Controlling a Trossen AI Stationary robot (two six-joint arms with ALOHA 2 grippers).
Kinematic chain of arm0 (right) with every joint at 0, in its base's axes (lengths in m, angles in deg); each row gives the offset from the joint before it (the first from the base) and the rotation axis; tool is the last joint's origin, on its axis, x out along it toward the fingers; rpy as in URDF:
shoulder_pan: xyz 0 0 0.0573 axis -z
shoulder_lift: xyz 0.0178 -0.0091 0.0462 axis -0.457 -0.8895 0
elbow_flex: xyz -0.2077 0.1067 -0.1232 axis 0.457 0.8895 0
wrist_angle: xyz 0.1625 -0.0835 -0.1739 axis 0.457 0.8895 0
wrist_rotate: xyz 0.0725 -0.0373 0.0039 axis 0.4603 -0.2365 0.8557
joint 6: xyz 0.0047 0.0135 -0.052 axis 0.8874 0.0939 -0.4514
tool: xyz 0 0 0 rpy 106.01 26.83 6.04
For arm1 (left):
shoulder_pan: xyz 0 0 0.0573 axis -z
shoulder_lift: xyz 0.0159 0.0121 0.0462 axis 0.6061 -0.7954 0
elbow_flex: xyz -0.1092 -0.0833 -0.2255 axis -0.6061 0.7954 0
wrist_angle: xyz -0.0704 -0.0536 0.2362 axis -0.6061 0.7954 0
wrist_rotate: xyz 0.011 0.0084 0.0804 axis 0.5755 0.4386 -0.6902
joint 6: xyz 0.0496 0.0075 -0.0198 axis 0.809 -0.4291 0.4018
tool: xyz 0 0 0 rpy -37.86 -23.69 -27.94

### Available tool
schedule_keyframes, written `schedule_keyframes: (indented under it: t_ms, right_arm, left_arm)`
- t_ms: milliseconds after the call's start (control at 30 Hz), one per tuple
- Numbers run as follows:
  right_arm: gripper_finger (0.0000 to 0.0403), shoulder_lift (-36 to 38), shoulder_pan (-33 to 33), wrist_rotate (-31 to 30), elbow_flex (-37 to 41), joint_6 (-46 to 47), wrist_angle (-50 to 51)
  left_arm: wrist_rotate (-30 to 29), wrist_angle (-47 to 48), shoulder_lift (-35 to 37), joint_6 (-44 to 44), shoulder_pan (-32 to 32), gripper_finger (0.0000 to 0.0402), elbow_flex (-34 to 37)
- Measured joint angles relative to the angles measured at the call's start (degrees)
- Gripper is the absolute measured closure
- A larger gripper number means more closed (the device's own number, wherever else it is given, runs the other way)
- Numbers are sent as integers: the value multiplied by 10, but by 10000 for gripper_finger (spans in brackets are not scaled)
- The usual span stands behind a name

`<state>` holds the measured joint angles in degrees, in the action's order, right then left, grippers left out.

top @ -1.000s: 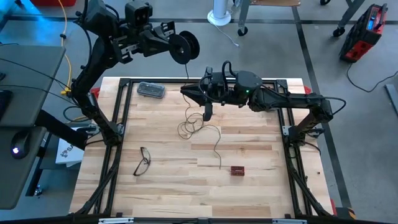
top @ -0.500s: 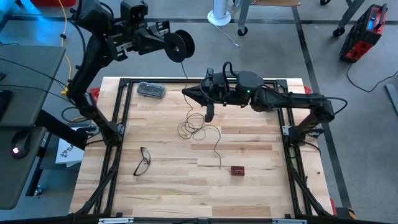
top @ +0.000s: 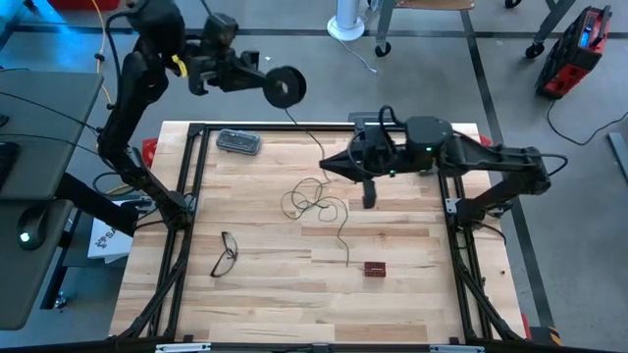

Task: Coil cords
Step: Coil the black wire into the spool

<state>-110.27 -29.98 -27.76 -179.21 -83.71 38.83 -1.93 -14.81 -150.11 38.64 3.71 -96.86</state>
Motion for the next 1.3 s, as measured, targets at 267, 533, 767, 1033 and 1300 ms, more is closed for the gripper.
schedule_keyframes:
  t_ms: [267, 533, 767, 1033, 1300]
  right_arm:
    - [403, 51, -4, -48, 0, -32, 72]
    - [403, 60, 14, -45, 0, -56, 56]
    - [403, 60, 33, -40, 0, -74, 41]
    - [403, 48, 48, -2, 0, -73, 14]
    - [403, 21, 34, 7, 0, -69, -53]
  left_arm:
    - [-1, 169, 2, 36, 6, 401, 0]
    - [-15, 256, -9, 26, 58, 402, 0]
    - [-20, 249, -42, 3, 122, 401, 0]
    - [58, 65, -108, -112, 183, 401, 0]
    - [105, -257, -166, -304, 195, 402, 0]
